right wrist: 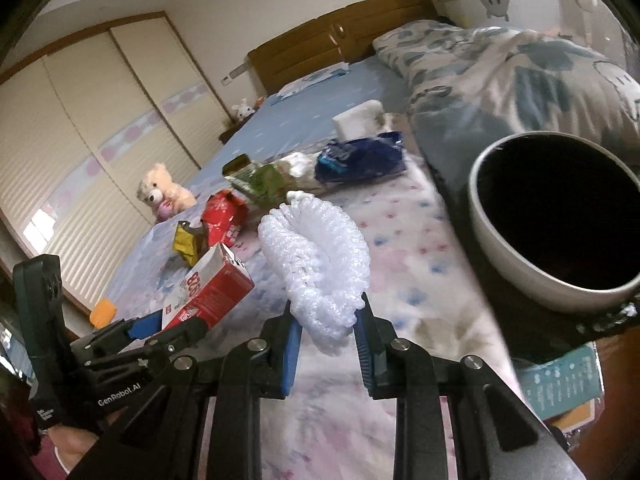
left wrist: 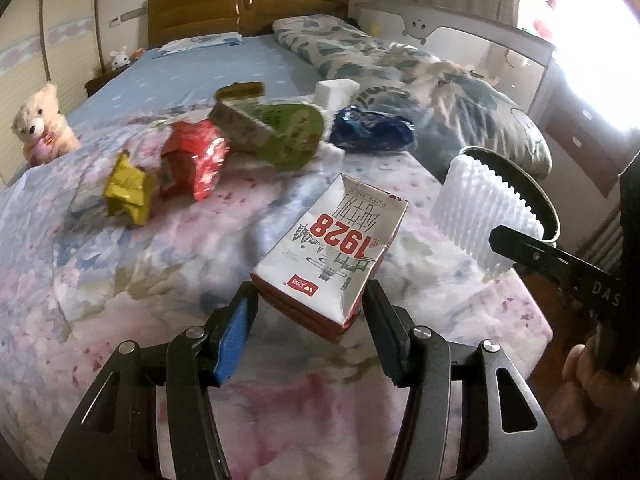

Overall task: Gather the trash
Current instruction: 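Carry the red-white carton and white foam net over the bin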

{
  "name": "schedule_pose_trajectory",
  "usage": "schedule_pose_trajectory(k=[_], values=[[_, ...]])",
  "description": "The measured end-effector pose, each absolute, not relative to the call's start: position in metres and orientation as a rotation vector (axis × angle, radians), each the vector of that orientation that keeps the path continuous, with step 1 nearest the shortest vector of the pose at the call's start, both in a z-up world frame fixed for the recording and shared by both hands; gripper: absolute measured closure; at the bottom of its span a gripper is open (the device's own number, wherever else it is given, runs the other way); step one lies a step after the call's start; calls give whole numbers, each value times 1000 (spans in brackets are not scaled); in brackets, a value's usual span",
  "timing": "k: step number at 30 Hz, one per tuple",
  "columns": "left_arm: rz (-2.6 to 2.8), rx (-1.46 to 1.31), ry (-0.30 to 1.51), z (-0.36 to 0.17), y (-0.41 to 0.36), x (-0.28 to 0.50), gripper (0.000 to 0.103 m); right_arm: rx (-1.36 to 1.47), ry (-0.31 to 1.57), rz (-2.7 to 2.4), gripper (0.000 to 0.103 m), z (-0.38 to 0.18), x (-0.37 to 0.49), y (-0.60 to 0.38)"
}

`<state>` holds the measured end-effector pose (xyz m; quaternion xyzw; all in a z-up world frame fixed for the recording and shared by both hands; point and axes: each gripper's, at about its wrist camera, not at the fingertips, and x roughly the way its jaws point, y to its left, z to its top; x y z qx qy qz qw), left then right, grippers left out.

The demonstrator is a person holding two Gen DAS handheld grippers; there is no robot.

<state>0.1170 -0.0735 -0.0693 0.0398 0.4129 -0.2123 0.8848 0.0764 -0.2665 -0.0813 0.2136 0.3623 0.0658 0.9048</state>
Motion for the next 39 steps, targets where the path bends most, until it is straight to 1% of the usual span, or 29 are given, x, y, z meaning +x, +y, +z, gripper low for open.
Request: schedule_pose_trajectory(k=[22, 39], values=[[-555, 145, 821, -50, -151, 108, 49, 483, 695, -14, 78, -72, 44, -342], [-646, 194, 786, -35, -233, 117, 49, 503, 685, -140, 78, -72, 39, -407]])
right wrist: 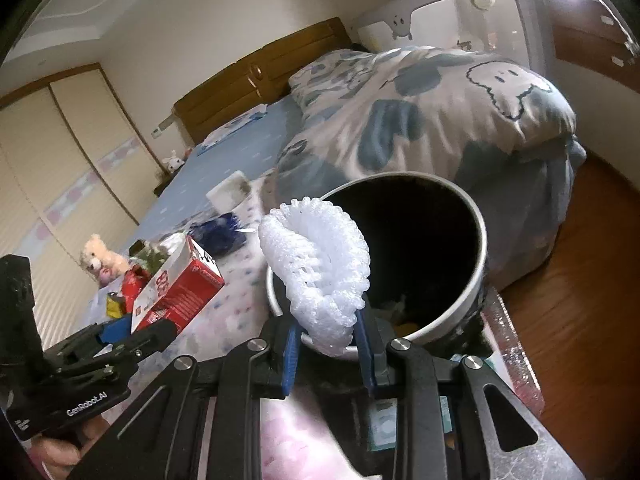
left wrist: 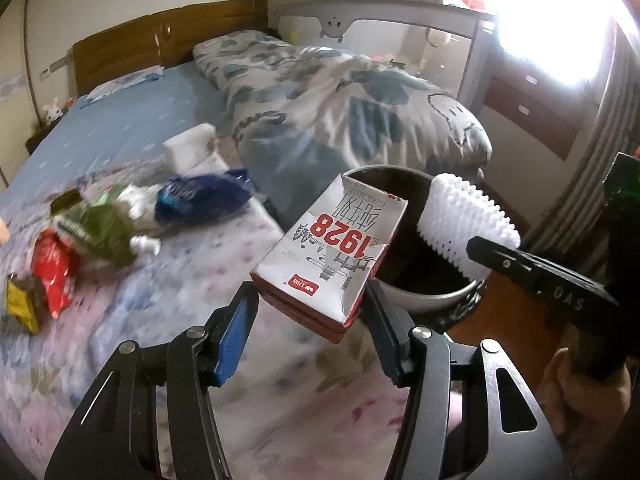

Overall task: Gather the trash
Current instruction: 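Carry the red-white carton and white foam net over the bin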

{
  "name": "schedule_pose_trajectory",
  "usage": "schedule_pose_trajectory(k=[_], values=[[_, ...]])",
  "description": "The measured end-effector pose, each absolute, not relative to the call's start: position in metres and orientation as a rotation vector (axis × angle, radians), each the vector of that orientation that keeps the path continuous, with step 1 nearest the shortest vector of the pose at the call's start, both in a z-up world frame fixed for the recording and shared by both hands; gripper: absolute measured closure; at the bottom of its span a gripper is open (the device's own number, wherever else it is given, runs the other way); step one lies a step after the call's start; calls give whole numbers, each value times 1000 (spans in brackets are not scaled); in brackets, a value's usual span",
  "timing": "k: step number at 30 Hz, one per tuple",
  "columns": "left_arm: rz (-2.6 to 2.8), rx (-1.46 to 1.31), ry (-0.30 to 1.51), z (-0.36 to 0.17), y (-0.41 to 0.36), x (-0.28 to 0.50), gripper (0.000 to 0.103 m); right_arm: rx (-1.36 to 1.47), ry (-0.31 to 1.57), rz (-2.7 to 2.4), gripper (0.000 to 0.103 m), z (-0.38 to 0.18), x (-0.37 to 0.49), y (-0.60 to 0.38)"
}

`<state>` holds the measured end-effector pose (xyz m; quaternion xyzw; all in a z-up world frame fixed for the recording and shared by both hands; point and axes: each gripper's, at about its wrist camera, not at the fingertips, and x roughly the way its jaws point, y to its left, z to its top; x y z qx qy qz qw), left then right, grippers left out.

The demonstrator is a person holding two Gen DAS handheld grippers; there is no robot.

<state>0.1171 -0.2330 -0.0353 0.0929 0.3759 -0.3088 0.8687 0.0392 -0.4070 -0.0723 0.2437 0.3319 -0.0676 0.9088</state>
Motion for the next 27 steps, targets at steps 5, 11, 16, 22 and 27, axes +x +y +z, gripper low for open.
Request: schedule_pose_trajectory(k=[5, 11, 16, 22, 27], values=[[-659, 212, 792, -37, -252, 123, 49, 513, 694, -155, 78, -75, 44, -421], [-669, 239, 799, -41, -273, 130, 49, 519, 707, -160, 76, -78, 50, -433], [-671, 251, 802, -45, -284, 135, 49, 522, 718, -162, 75, -81, 56, -440], [-671, 264, 812, -50, -294, 140, 49, 515, 728, -170, 74, -83, 61, -447], [-674, 257, 822, -52, -301, 145, 49, 501, 732, -179, 74, -83, 65, -452]])
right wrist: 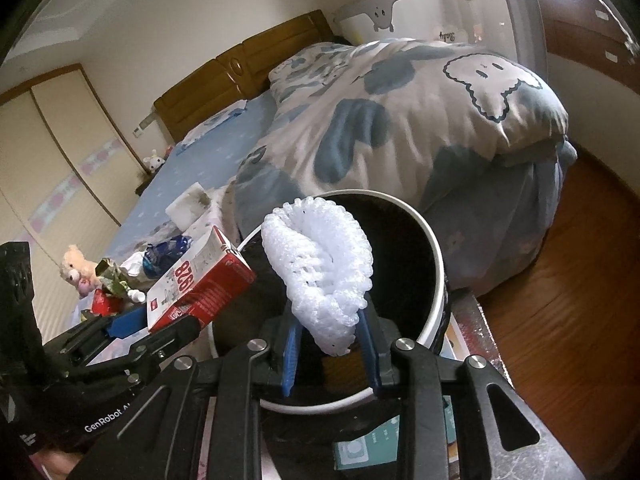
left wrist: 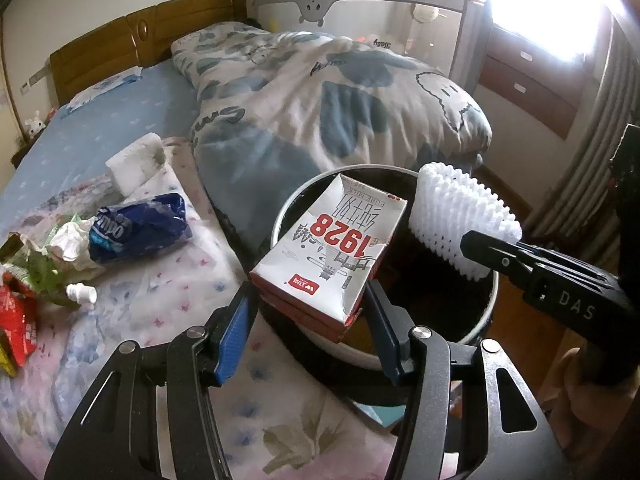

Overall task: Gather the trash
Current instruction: 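Open right gripper dropping the foam net while left drops the carton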

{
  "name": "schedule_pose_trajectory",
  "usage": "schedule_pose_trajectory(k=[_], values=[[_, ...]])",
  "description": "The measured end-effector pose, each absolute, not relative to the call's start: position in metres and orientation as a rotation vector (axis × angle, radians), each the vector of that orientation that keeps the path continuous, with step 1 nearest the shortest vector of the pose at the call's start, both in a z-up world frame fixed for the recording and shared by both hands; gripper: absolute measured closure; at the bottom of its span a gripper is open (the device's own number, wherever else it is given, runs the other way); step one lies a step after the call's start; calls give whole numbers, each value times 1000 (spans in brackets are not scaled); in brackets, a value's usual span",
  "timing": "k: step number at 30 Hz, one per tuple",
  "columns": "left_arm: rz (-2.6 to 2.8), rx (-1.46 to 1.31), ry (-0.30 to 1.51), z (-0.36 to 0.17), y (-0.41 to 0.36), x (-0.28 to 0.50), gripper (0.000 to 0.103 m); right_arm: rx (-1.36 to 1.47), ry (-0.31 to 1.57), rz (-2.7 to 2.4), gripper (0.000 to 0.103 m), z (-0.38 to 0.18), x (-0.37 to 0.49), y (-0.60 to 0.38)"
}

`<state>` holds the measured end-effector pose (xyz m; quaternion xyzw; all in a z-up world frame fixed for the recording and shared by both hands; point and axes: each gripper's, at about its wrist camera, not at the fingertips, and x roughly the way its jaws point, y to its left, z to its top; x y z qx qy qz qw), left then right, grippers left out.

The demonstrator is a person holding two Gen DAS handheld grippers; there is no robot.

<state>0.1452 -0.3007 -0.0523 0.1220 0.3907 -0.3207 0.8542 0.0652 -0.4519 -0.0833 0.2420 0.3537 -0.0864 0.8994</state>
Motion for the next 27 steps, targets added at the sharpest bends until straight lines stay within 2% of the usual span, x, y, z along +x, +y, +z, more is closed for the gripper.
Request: schedule_pose_trajectory(k=[4, 6, 8, 10, 13, 15, 27], values=[[-682, 245, 835, -52, -302, 147, 48, 498, 736, -188, 70, -85, 67, -456], [-686, 234, 843, -53, -301, 147, 44, 510, 740, -190, 49, -86, 67, -459], [-687, 223, 845, -52, -297, 146, 38, 522, 739, -188, 37, -86, 67, -462], [-677, 214, 841, -52, -291, 144, 36, 525, 733, -191, 32, -86, 65, -462], [-660, 195, 844, -52, -277, 140, 33, 526, 720, -196, 31, -83, 61, -460], [-643, 185, 840, -53, -265, 137, 31, 528, 709, -193, 25, -80, 59, -457], [-472, 111, 847, -63, -174, 133, 27, 475, 676, -96, 15, -64, 66, -401]])
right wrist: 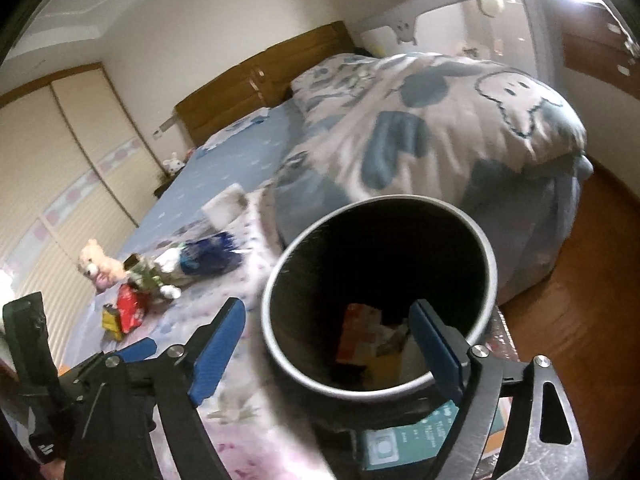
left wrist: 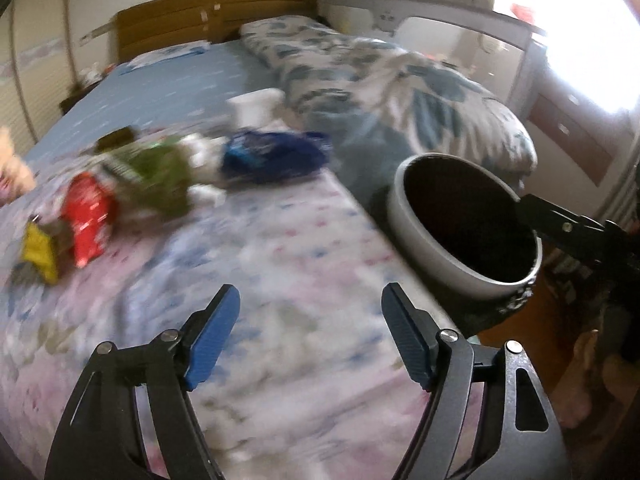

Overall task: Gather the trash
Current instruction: 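Open right gripper dropping the foam net while left drops the carton, then move left gripper to the yellow snack packet while right approaches red snack bag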

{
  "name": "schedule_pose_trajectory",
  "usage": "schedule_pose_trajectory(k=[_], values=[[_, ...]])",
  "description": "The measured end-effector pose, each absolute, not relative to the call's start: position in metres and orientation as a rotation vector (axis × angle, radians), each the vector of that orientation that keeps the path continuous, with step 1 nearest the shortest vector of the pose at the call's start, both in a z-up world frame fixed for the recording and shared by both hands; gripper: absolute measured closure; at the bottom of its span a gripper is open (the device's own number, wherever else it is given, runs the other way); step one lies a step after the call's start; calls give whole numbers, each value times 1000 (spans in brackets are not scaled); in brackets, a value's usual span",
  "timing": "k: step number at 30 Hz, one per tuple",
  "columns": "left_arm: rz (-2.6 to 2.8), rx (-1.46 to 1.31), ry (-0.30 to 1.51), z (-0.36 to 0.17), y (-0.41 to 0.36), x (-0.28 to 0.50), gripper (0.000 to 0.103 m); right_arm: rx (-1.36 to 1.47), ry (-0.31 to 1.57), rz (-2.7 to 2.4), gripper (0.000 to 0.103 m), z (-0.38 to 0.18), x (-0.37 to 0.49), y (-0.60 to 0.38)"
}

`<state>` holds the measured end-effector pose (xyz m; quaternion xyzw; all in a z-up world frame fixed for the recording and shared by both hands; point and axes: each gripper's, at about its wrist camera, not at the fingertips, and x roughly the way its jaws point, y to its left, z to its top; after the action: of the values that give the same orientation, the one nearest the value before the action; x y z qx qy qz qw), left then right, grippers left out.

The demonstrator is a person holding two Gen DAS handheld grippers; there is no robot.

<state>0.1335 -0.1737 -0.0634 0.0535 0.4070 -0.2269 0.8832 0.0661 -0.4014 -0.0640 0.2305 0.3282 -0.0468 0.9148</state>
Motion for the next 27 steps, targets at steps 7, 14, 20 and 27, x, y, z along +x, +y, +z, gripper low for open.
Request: schedule_pose_trajectory(k=[7, 14, 20, 27], values=[[-365, 62, 851, -69, -117, 136, 26, 432, 690, -10, 13, -63, 81, -356], [-280, 25, 856, -75, -74, 142, 26, 402, 716, 71, 13, -67, 95, -313], [-230, 3, 857, -77, -51, 149, 26, 382, 734, 122, 13, -70, 109, -285], [-179, -20, 863, -81, -28, 159, 25, 341, 752, 153, 13, -72, 128, -272]])
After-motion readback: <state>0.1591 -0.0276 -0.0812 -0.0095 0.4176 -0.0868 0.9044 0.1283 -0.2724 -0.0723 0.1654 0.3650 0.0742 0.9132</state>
